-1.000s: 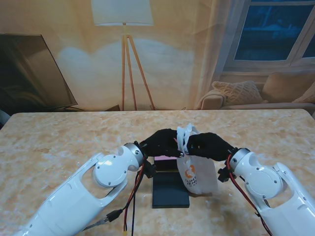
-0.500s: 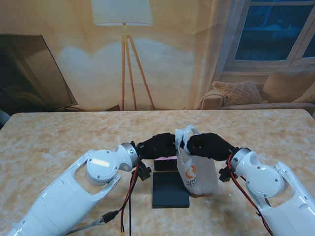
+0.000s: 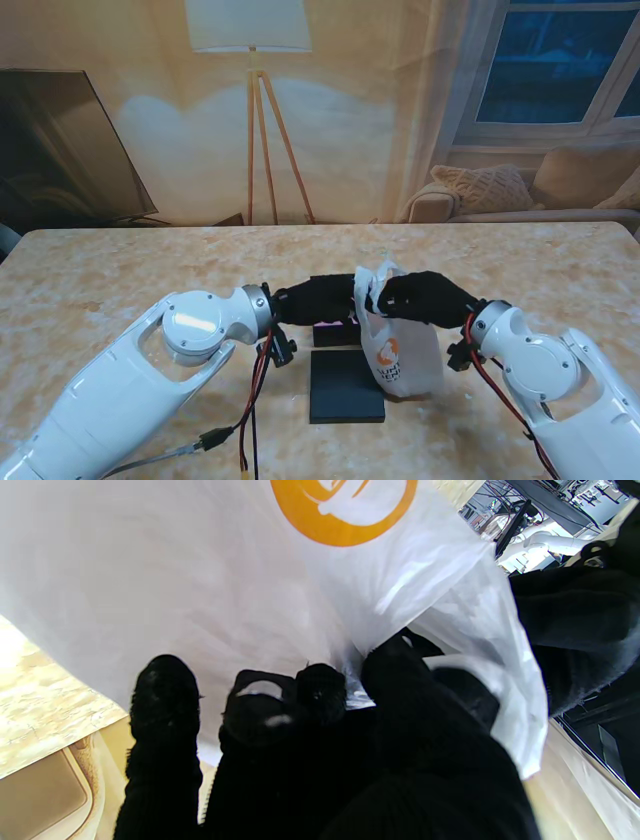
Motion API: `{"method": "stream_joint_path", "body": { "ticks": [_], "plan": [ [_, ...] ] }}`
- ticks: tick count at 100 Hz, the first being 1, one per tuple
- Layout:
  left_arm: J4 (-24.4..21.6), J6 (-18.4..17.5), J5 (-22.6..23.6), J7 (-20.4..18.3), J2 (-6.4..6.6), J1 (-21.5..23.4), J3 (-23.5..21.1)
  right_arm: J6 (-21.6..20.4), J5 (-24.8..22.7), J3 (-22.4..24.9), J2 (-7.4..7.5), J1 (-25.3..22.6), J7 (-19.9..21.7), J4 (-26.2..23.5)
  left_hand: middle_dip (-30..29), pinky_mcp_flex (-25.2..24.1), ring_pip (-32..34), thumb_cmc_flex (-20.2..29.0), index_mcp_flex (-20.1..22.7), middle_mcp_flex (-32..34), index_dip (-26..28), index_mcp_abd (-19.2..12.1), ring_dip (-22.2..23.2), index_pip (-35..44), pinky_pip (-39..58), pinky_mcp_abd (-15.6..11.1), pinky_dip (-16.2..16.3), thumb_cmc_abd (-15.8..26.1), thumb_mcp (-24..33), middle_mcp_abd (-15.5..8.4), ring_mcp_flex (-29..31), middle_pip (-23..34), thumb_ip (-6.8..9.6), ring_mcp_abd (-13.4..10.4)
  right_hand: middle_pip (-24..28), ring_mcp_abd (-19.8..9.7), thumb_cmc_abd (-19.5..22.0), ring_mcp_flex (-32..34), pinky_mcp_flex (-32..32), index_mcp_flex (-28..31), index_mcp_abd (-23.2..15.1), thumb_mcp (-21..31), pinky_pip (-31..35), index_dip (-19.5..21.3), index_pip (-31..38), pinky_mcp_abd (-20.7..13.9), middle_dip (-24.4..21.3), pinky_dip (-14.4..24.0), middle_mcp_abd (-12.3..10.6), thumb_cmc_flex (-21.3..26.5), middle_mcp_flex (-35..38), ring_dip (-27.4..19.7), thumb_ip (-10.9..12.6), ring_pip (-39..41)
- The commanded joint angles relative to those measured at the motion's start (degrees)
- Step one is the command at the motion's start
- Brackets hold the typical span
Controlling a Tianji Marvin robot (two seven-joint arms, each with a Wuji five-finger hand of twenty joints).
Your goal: Pack mini donuts into a plastic bag, tie the opening and put the bag into the gift box
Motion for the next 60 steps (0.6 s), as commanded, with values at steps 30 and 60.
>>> {"method": "stream_joint_path", "body": {
  "ticks": [30,60],
  "plan": [
    [-0.96,-0.48,3.53,5.44,-1.13,0.75,1.34,-0.15,0.09,-0.06,-0.09,-0.83,1.09,-0.63,11.67,5.64,8.41,2.66,9.33,11.19,15.67,-11.83,9.68,27.84,12.42,-2.41,8.11,4.14,-18.25,-5.56,10.76,5.35,-1.81,-2.91,1.39,-0.21,3.88,1.28,0.17,2.93,-4.03,5.4,1.9,1.68,3.61,0.41,0.16,-0.32,-0.09,4.3,1.21,-0.67,0.18,2.22],
    [-0.39,-1.01,4.66,8.23,-1.82,0.76,1.89,-0.28,0.45,-0.3,-0.04,-0.61,1.35,-0.58,21.39,5.11,10.19,-7.37,8.55,17.7,8.53,-13.98,19.94,32.7,13.17,-1.19,11.7,-14.21,-10.65,-7.6,14.05,1.8,-6.93,-3.61,1.37,-0.54,3.74,1.65,0.6,3.06,-4.12,5.45,2.13,1.57,3.66,0.2,0.11,-0.35,-0.24,4.19,1.42,-0.71,0.13,2.26]
  ]
}}
